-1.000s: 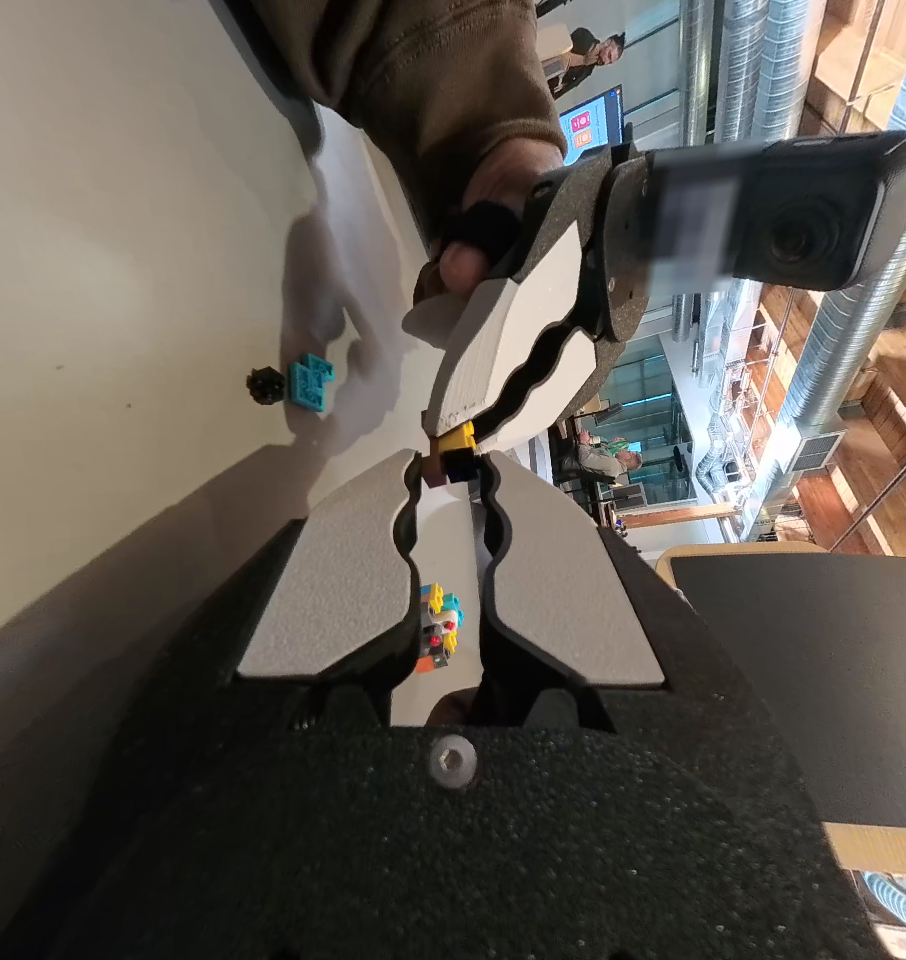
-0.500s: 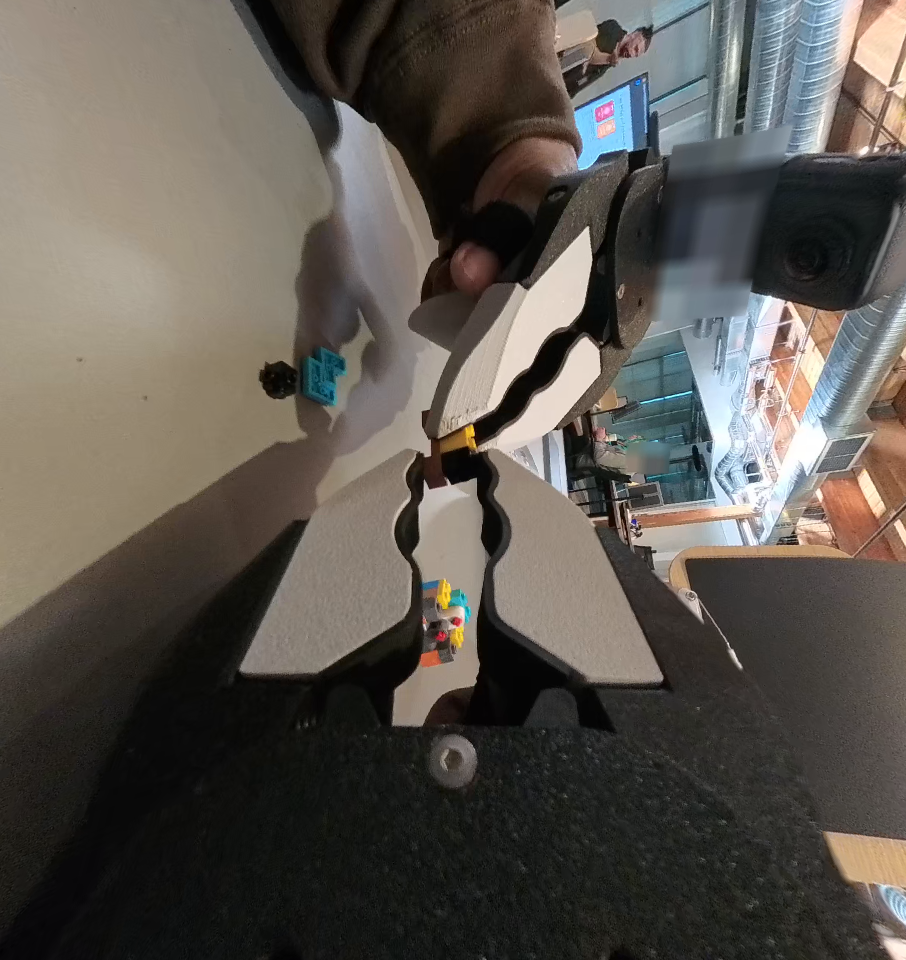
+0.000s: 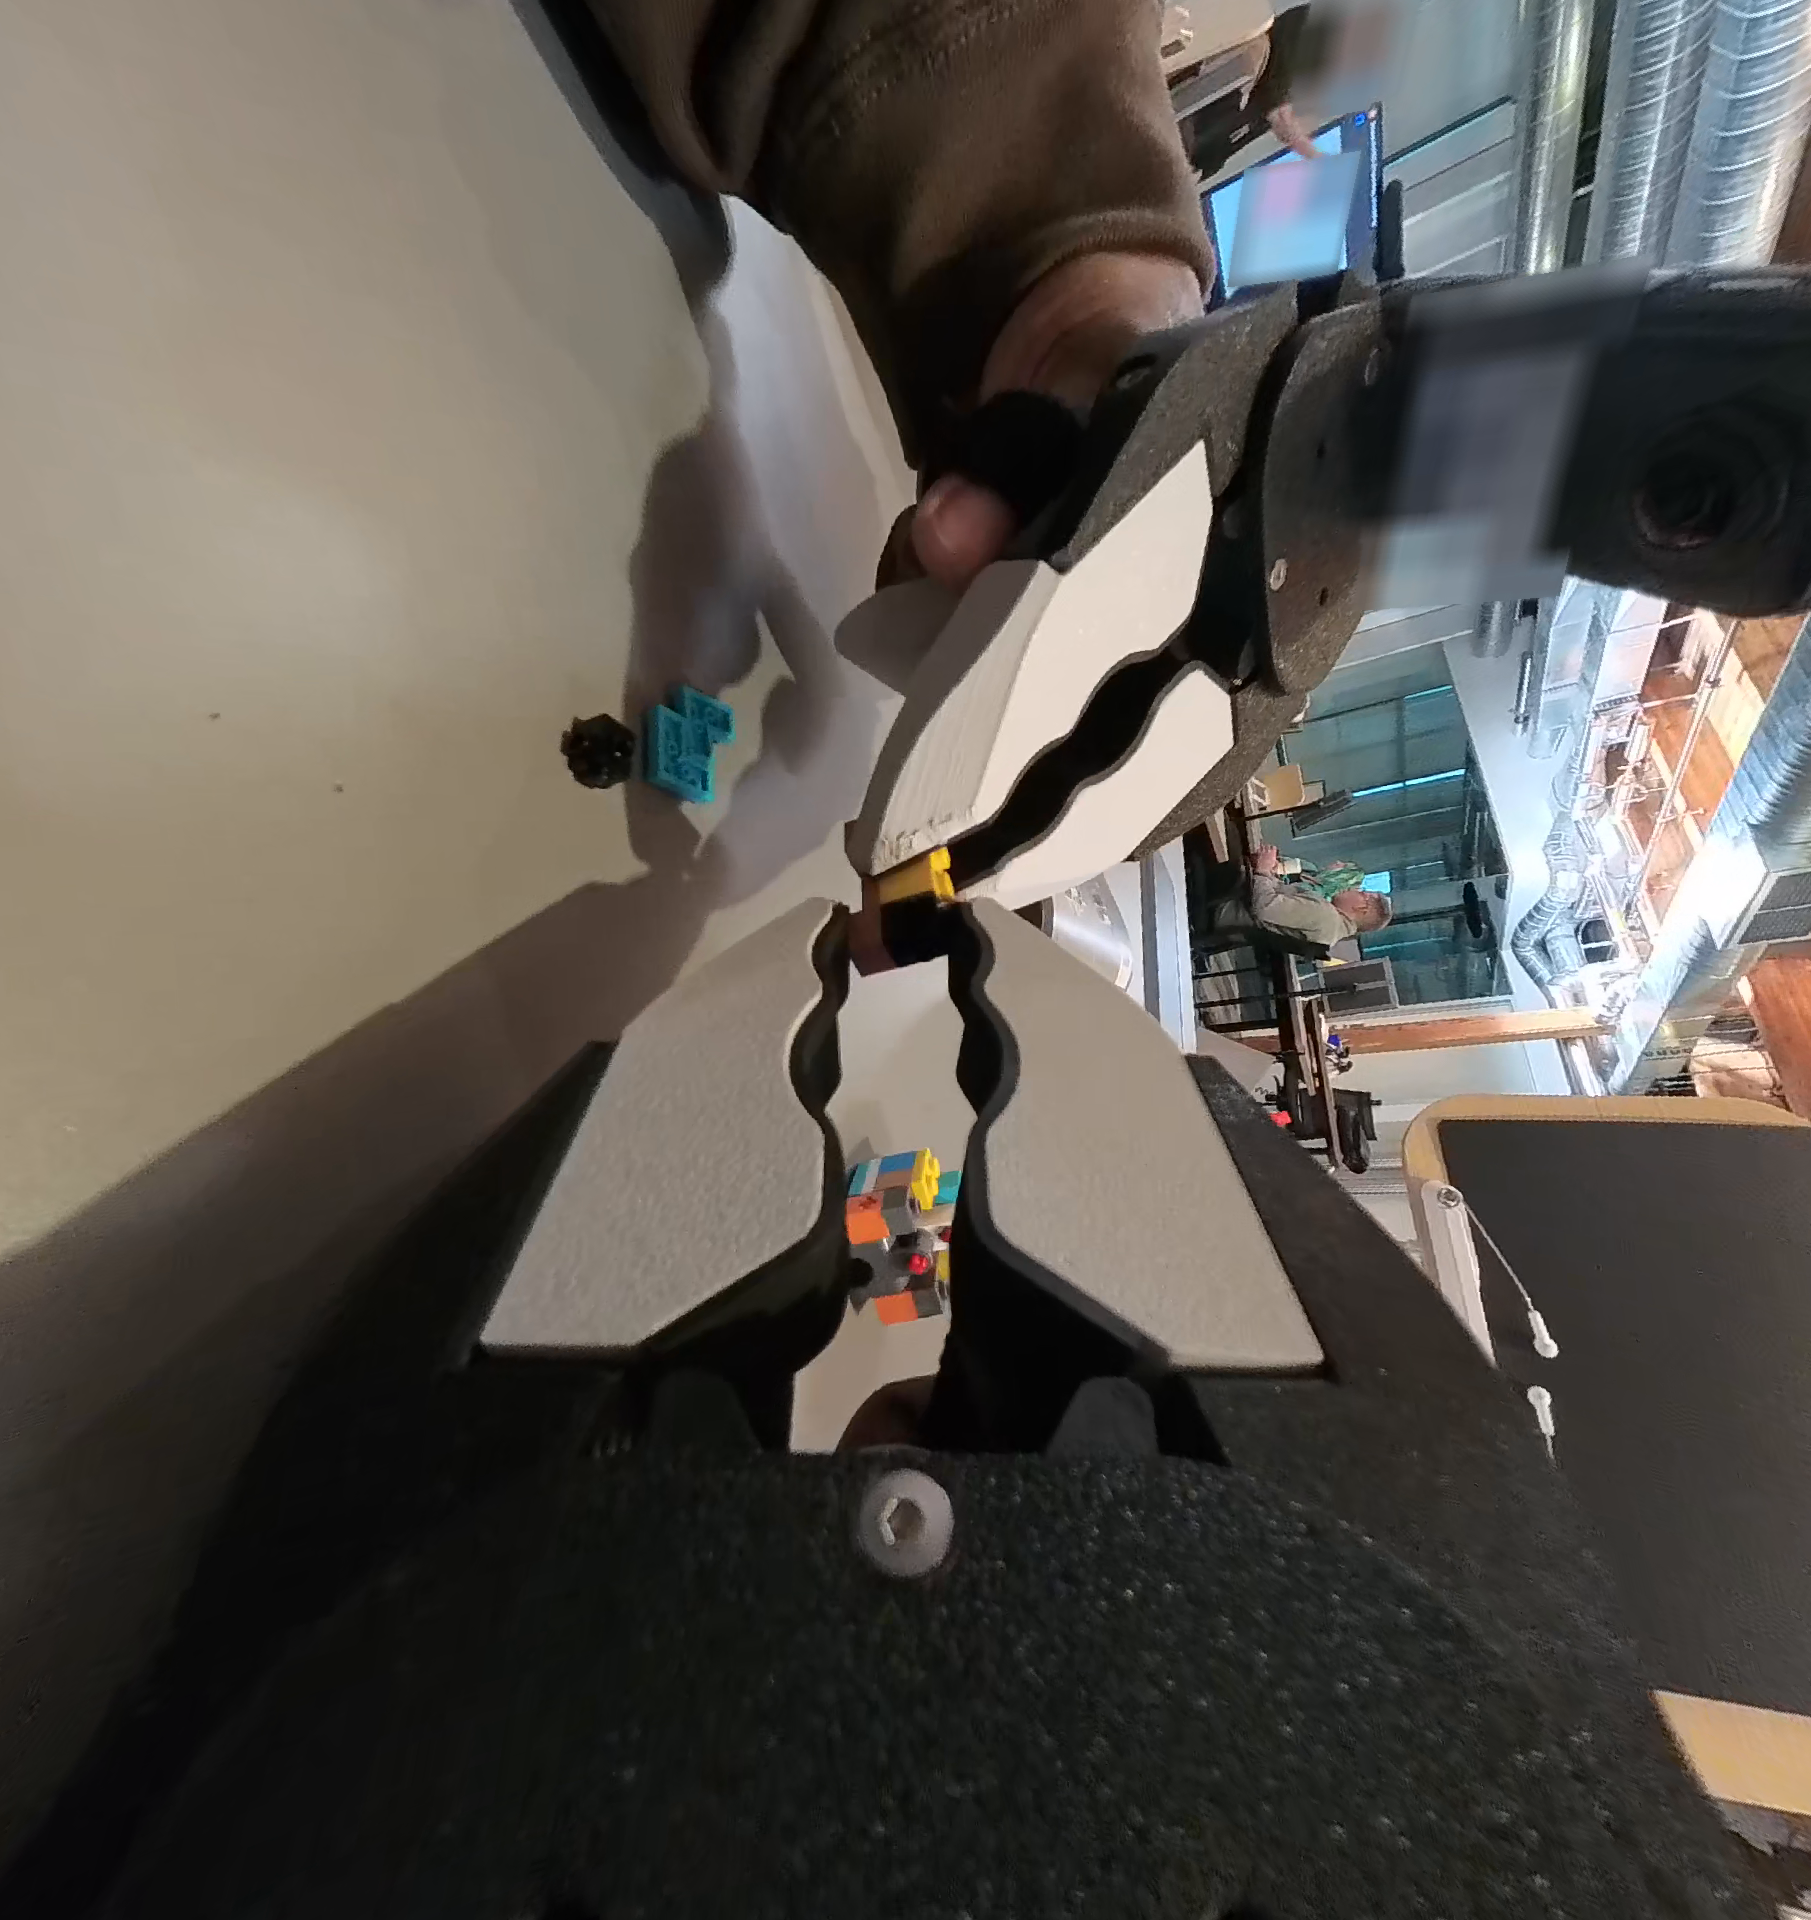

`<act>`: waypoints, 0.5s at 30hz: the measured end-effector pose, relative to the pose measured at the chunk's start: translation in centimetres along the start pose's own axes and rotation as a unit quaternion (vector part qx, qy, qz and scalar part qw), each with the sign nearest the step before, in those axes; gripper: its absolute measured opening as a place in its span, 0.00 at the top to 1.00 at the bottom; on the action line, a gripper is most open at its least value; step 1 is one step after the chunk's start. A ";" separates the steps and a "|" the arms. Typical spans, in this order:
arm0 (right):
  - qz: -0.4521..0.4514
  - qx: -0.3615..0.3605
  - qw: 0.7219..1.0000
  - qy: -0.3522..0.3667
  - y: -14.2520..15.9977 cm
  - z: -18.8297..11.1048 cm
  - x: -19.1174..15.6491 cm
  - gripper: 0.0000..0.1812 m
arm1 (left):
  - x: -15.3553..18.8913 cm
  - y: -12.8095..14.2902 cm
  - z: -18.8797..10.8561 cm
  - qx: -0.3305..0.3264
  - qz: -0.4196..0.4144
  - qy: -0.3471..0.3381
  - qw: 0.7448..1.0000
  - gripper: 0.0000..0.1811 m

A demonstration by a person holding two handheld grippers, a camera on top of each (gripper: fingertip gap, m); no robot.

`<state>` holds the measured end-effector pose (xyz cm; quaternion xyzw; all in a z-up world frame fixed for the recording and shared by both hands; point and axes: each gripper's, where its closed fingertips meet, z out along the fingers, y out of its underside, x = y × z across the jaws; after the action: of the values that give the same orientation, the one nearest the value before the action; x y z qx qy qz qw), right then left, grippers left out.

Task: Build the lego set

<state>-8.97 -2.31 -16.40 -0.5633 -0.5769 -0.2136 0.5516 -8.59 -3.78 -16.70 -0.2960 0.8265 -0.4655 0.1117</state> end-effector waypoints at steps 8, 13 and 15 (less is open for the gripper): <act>-0.004 -0.028 0.999 0.033 1.4 0.2 0.6 0.80 | -1.5 0.4 -0.5 0.005 -0.017 -0.036 0.999 0.95; 0.030 -0.035 0.999 0.002 2.2 -0.2 -0.1 0.79 | -2.4 2.1 0.2 -0.060 0.014 -0.078 0.995 0.95; 0.048 -0.040 0.998 -0.013 2.5 -0.2 -0.3 0.81 | -2.6 2.9 0.7 -0.092 0.029 -0.089 0.991 0.94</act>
<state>-6.78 -1.93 -17.50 -0.6145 -0.5473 -0.2020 0.5310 -7.34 -1.61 -19.78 -0.3209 0.8610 -0.3559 0.1702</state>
